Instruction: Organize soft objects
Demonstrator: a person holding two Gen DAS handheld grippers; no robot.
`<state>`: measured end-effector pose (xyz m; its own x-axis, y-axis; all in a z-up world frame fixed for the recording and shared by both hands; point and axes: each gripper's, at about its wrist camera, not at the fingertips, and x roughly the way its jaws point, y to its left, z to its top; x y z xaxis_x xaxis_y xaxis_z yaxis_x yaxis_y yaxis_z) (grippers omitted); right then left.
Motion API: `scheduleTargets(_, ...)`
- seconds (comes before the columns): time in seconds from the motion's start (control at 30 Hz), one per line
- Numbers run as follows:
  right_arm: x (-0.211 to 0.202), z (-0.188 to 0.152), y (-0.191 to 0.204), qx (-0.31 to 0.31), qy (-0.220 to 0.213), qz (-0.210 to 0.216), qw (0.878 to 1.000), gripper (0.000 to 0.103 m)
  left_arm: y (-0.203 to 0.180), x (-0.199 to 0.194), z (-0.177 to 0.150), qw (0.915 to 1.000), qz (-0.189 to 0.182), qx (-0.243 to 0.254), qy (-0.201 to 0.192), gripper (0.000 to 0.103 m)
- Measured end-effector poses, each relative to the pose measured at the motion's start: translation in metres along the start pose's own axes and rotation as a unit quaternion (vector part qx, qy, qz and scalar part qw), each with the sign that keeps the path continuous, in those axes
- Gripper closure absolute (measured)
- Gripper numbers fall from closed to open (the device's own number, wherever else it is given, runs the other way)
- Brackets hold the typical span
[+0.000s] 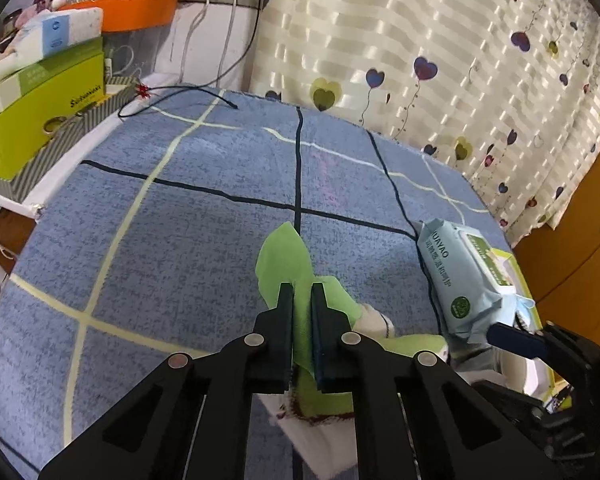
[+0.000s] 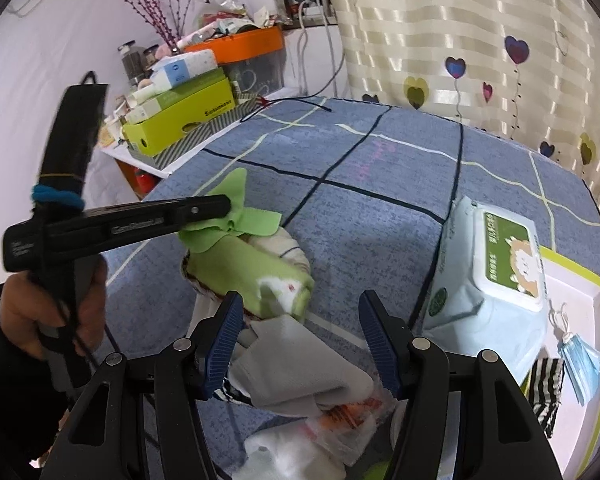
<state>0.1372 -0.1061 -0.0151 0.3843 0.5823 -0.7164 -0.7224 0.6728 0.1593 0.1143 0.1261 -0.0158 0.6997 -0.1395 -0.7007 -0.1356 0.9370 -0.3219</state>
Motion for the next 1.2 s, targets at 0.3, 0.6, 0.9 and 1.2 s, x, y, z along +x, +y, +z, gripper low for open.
scheduleTargets(0.3,0.02,0.012,0.017,-0.041,0.02,0.008,0.999,0.043,0.016,-0.041,-0.014,0.9996,-0.006,-0.01,-0.027,0.095)
scheduleTargets(0.6,0.015,0.003,0.02,-0.078,0.045,0.001,0.996,0.043,0.022,-0.061,-0.035,0.9995,-0.016,-0.012,-0.026,0.095)
scheduleTargets(0.9,0.019,-0.022,0.019,-0.095,0.102,-0.005,0.99,0.043,0.007,-0.068,-0.049,0.9992,-0.036,-0.004,-0.018,0.095)
scheduleTargets(1.2,0.016,-0.031,0.023,-0.115,0.113,-0.011,0.987,0.064,-0.004,-0.075,-0.053,0.9987,-0.047,0.006,-0.015,0.095)
